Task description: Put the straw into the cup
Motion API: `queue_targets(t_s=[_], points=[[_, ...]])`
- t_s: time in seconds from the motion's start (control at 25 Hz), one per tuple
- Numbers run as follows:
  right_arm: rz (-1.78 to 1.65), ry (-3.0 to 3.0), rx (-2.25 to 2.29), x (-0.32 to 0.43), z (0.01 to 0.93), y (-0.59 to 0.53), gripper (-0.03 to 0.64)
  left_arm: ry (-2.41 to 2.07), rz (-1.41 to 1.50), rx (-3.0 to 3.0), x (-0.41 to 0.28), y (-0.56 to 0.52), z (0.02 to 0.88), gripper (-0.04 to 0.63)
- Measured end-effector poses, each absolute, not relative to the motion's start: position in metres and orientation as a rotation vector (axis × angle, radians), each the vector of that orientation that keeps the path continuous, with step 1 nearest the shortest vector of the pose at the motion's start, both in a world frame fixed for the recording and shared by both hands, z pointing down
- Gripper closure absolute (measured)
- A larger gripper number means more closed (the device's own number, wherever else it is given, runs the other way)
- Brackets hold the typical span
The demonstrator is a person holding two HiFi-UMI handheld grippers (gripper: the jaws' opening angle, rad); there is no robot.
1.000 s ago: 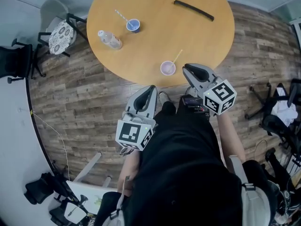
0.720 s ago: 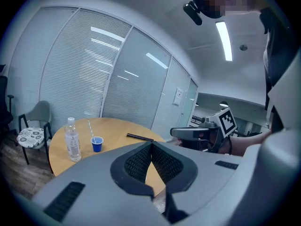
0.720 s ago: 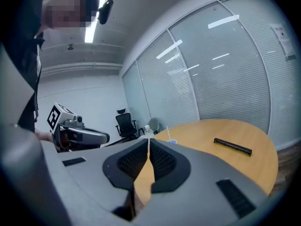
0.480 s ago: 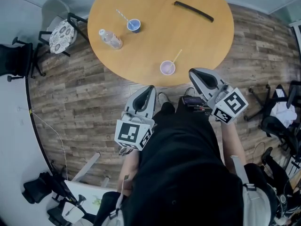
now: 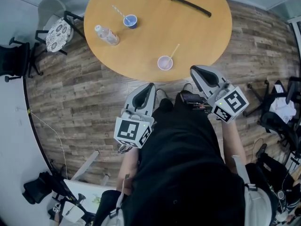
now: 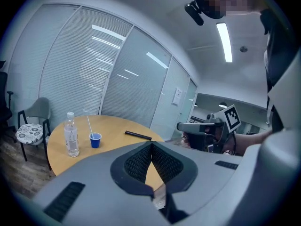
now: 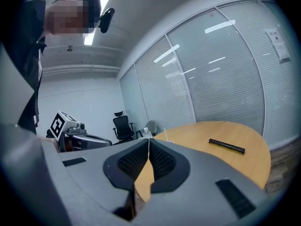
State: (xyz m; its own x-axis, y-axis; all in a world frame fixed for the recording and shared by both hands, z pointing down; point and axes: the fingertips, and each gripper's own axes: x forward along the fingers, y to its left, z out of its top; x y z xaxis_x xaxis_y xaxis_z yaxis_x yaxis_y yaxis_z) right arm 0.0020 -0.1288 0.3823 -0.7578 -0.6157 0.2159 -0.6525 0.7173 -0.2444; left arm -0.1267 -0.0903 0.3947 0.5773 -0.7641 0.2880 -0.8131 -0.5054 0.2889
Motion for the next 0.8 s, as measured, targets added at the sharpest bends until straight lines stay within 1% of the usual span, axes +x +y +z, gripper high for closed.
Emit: queue_targets(t_s=[0.44,0.6,0.8], points=[[0.473,-2.796,0.987,0.018,0.386,-0.115,0.597,-1.370,0.174,2.366,-0.123,-0.068,0.391,0.583],[0.493,-2.798,0.967,0.045,0.384,-0.099,0.597,-1.374,0.175,2.370,-0.096,-0.054,0.384,0.583],[0.500,-2.810,0.963,0.087,0.379,-0.068,0.597,-1.328,0.169,2.385,-0.048,-0.030,0.381,0.583]])
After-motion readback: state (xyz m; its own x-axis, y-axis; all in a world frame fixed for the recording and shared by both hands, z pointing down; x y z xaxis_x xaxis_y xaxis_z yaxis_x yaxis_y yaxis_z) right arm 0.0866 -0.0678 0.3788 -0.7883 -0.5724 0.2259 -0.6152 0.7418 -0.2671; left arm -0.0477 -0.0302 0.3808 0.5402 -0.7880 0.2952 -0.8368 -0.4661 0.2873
